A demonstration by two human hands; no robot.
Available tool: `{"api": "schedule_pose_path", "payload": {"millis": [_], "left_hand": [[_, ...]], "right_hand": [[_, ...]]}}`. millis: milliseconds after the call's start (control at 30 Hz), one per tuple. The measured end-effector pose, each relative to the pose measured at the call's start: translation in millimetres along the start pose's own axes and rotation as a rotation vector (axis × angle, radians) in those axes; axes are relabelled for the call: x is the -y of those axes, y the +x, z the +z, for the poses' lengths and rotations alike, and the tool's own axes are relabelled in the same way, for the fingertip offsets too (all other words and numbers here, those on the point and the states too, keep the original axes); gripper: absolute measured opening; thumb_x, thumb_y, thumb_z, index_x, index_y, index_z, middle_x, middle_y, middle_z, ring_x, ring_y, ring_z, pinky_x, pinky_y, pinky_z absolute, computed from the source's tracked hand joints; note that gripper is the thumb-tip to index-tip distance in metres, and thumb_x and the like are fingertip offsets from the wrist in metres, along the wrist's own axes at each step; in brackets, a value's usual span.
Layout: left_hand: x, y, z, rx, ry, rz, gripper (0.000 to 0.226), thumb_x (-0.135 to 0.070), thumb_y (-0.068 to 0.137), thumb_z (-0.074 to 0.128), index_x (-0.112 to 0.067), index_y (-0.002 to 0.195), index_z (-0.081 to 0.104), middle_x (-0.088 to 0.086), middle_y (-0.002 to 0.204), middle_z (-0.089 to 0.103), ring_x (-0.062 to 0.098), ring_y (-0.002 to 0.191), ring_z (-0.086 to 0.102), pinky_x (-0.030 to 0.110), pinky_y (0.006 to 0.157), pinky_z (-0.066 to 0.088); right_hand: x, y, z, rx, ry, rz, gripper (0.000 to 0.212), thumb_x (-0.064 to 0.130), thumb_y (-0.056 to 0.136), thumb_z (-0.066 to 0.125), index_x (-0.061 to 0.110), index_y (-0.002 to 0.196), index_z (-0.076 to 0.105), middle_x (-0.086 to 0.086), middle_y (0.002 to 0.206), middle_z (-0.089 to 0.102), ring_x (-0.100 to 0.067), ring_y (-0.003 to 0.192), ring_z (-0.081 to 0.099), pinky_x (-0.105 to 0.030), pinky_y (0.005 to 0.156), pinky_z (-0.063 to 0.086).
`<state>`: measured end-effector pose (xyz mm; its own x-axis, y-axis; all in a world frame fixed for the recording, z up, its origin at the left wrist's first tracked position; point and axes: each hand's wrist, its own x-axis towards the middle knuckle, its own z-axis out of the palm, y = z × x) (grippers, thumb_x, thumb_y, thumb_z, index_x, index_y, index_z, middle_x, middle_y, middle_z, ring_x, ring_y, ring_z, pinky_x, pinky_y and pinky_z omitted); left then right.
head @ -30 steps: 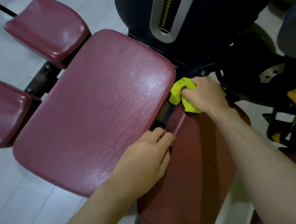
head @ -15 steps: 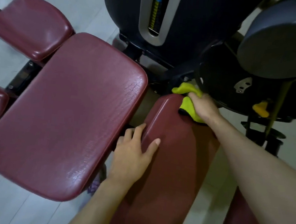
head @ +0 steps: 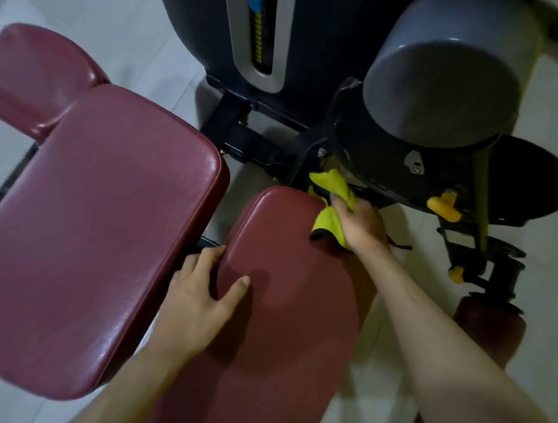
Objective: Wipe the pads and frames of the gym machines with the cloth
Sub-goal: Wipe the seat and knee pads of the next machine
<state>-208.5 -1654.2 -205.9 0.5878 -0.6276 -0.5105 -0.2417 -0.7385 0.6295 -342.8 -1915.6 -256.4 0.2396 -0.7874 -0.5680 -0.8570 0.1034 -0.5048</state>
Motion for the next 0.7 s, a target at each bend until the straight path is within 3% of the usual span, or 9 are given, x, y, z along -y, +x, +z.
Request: {"api": "schedule_pose_path", "payload": {"millis": [133, 200, 367, 467, 533, 700], "left_hand": [[-5.3, -0.3, 3.9, -0.044, -0.018, -0.029, 0.051, -0.059, 0.084, 0.067, -0.043, 0.129, 0.052, -0.011, 0.121, 0.053, 0.02, 0.113, 0.055, 0.048, 0.097, 0.05], [-6.3, 0.2, 4.1, -0.058, -0.026, -0.031, 0.05, -0.059, 0.083, 0.068, -0.042, 0.128, 0.054, -0.011, 0.12, 0.055, 0.019, 0.112, 0.056, 0.046, 0.096, 0.051], [-6.6, 0.6, 6.6, -0.073, -0.002, -0.026, 0.051, -0.061, 0.08, 0.068, -0.04, 0.125, 0.055, -0.011, 0.119, 0.055, 0.019, 0.11, 0.056, 0.042, 0.091, 0.05], [-4.4, 0.9, 6.9, -0.057, 0.023, -0.008, 0.052, -0.059, 0.081, 0.069, -0.04, 0.126, 0.054, -0.01, 0.12, 0.055, 0.017, 0.109, 0.055, 0.04, 0.091, 0.048], [-2.8, 1.8, 4.1, -0.041, 0.01, 0.002, 0.049, -0.056, 0.082, 0.07, -0.041, 0.126, 0.054, -0.011, 0.12, 0.055, 0.014, 0.111, 0.057, 0.039, 0.093, 0.049], [1.4, 4.4, 0.8, -0.016, -0.008, 0.009, 0.047, -0.053, 0.083, 0.071, -0.043, 0.126, 0.053, -0.012, 0.121, 0.055, 0.014, 0.113, 0.059, 0.04, 0.096, 0.052]], "right_hand": [[-57.0, -1.5, -15.6, -0.047, 0.055, 0.18, 0.072, 0.069, 0.088, 0.043, 0.011, 0.12, 0.068, -0.02, 0.12, 0.068, -0.042, 0.11, 0.062, -0.042, 0.082, 0.044], [-58.0, 1.4, -15.6, -0.046, 0.078, 0.198, 0.067, 0.066, 0.089, 0.042, 0.013, 0.12, 0.069, -0.019, 0.121, 0.068, -0.042, 0.112, 0.061, -0.042, 0.084, 0.043], [-15.8, 9.2, 0.5, -0.028, 0.016, 0.027, 0.045, 0.056, 0.095, 0.055, 0.017, 0.111, 0.072, -0.016, 0.118, 0.07, -0.041, 0.114, 0.061, -0.045, 0.095, 0.049], [3.8, 2.7, 10.8, 0.006, 0.02, -0.114, 0.047, 0.065, 0.093, 0.053, 0.029, 0.117, 0.072, -0.008, 0.12, 0.071, -0.036, 0.113, 0.061, -0.047, 0.101, 0.048], [1.0, 2.4, 10.2, -0.015, 0.012, -0.131, 0.054, 0.067, 0.093, 0.049, 0.026, 0.118, 0.072, -0.01, 0.119, 0.071, -0.037, 0.112, 0.062, -0.045, 0.098, 0.049], [-42.9, 11.0, -6.0, -0.117, 0.129, 0.107, 0.067, 0.067, 0.09, 0.046, 0.008, 0.109, 0.071, -0.02, 0.111, 0.07, -0.041, 0.107, 0.063, -0.042, 0.083, 0.045]]}}
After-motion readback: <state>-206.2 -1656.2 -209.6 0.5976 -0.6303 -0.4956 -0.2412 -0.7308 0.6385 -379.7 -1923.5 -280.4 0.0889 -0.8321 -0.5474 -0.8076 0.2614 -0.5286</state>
